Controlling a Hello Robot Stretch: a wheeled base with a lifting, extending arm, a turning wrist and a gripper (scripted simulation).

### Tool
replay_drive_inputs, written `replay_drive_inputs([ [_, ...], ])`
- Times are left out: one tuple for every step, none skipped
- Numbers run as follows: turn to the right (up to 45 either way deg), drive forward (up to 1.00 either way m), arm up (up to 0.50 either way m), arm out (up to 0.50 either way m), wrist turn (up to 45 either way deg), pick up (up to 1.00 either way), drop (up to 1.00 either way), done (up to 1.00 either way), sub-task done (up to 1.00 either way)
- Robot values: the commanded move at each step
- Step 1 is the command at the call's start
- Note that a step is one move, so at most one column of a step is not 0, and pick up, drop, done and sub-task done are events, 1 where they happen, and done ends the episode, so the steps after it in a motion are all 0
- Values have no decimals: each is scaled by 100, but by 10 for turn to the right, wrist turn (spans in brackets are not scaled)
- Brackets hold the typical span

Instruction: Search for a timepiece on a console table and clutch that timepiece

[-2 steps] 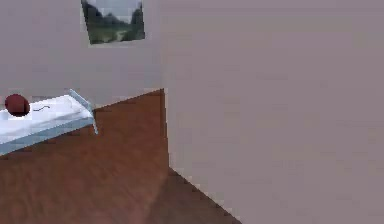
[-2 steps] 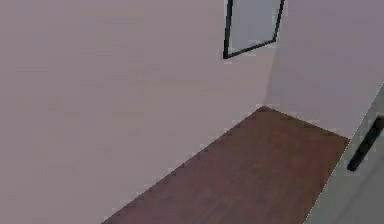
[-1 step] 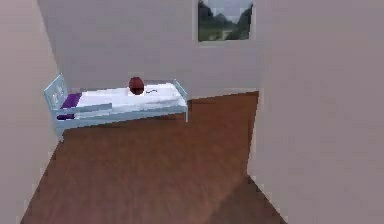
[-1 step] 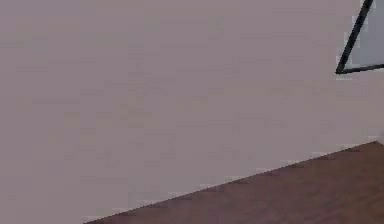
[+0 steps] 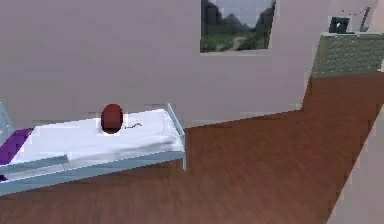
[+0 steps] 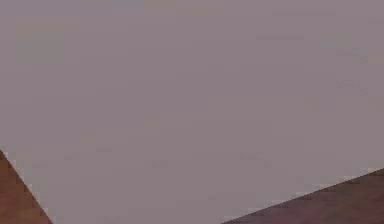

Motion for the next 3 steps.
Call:
replay_drive_inputs([
  [-60, 0, 0, 0, 0, 0, 0, 0, 0],
  [0, 55, 0, 0, 0, 0, 0, 0, 0],
  [300, 0, 0, 0, 0, 0, 0, 0, 0],
])
